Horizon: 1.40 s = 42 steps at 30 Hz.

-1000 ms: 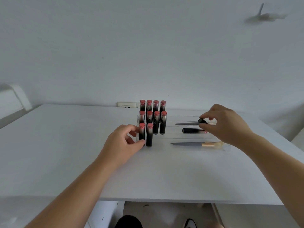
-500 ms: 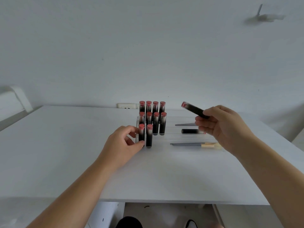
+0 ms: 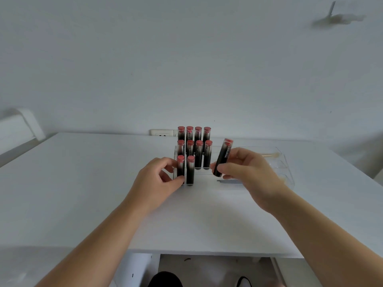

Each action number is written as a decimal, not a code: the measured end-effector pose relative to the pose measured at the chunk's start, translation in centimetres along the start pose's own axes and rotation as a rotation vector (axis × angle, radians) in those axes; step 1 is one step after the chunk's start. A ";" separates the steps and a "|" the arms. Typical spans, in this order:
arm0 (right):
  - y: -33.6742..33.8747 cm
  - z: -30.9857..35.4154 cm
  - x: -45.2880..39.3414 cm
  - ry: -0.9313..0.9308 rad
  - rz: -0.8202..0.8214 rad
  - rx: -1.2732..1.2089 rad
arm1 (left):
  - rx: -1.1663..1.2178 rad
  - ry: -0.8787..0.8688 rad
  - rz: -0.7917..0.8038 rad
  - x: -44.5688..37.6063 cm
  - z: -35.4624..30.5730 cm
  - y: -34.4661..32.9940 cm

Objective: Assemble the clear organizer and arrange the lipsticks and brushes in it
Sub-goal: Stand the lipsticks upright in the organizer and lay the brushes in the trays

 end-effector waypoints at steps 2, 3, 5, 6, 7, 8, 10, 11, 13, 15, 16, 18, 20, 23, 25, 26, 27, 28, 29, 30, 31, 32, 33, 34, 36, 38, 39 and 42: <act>-1.1 -0.2 -0.4 0.001 -0.017 0.095 | 0.011 -0.004 -0.005 0.0 0.0 0.0; -1.4 -0.3 -0.5 0.002 -0.037 0.158 | 0.014 -0.003 -0.007 0.1 0.0 0.0; -1.7 -0.8 -0.7 -0.006 -0.089 0.304 | 0.018 -0.002 -0.008 0.1 0.1 0.0; -1.9 -0.9 -0.7 -0.009 -0.110 0.375 | 0.019 -0.004 -0.010 0.1 0.1 0.0; -2.0 -1.1 -0.8 -0.011 -0.128 0.435 | 0.018 -0.008 -0.012 0.1 0.1 0.0; -2.0 -1.3 -0.8 -0.016 -0.145 0.479 | 0.015 -0.011 -0.015 0.1 0.1 0.0; -2.0 -1.5 -0.8 -0.033 -0.176 0.524 | 0.001 -0.013 -0.019 0.0 0.1 0.1; -2.0 -1.6 -0.8 -0.042 -0.192 0.540 | 0.000 -0.013 -0.019 0.0 0.1 0.1; -1.9 -1.7 -0.9 -0.055 -0.222 0.577 | 0.005 -0.018 -0.018 0.0 0.2 0.0; -2.1 -1.8 -0.9 -0.069 -0.236 0.612 | -0.004 -0.018 -0.019 0.0 0.2 0.0; -2.2 -1.8 -0.9 -0.082 -0.236 0.623 | -0.006 -0.021 -0.020 0.0 0.1 0.0; -2.4 -1.9 -1.0 -0.107 -0.239 0.655 | -0.007 -0.032 -0.022 0.0 0.0 0.0; -2.6 -1.8 -1.2 -0.121 -0.242 0.695 | -0.012 -0.038 -0.022 0.0 0.0 0.0; -2.7 -1.6 -1.5 -0.141 -0.249 0.732 | -0.017 -0.032 -0.020 0.0 0.0 0.1; -2.7 -1.4 -1.7 -0.168 -0.249 0.759 | -0.021 -0.031 -0.020 0.1 -0.1 0.1; -2.7 -1.3 -1.9 -0.188 -0.245 0.777 | -0.021 -0.030 -0.019 0.1 -0.1 0.1; -2.7 -1.3 -2.0 -0.212 -0.236 0.795 | -0.025 -0.029 -0.018 0.1 -0.2 0.1; -2.8 -1.3 -2.2 -0.238 -0.225 0.810 | -0.032 -0.028 -0.015 0.1 -0.2 0.1; -2.8 -1.3 -2.3 -0.260 -0.214 0.818 | -0.038 -0.028 -0.011 0.1 -0.3 0.0; -2.9 -1.3 -2.4 -0.274 -0.205 0.819 | -0.039 -0.028 -0.010 0.2 -0.3 0.0; -2.9 -1.3 -2.5 -0.281 -0.199 0.817 | -0.036 -0.029 -0.009 0.2 -0.3 0.0; -3.0 -1.3 -2.6 -0.282 -0.195 0.812 | -0.033 -0.031 -0.010 0.2 -0.3 0.0; -3.1 -1.3 -2.6 -0.284 -0.193 0.806 | -0.031 -0.031 -0.012 0.2 -0.3 0.0; -3.1 -1.3 -2.6 -0.288 -0.193 0.801 | -0.030 -0.031 -0.013 0.2 -0.3 0.1; -3.2 -1.3 -2.5 -0.296 -0.194 0.781 | -0.030 -0.031 -0.013 0.1 -0.2 0.1; -3.3 -1.4 -2.6 -0.304 -0.188 0.743 | -0.027 -0.032 -0.013 0.1 -0.2 0.1; -3.2 -1.5 -2.6 -0.311 -0.186 0.720 | -0.025 -0.031 -0.012 0.1 -0.1 0.1; -3.0 -1.9 -2.6 -0.338 -0.191 0.667 | -0.024 -0.028 -0.006 0.1 -0.1 0.0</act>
Point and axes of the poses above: each hand's wrist, its own x-axis away from the middle knuckle, its own y-axis out of the back of the hand, z = x × y, the point moved 7 cm from there along -x, towards the middle knuckle, and after that the axes turned 14 degrees about z, right-handed, at the moved point
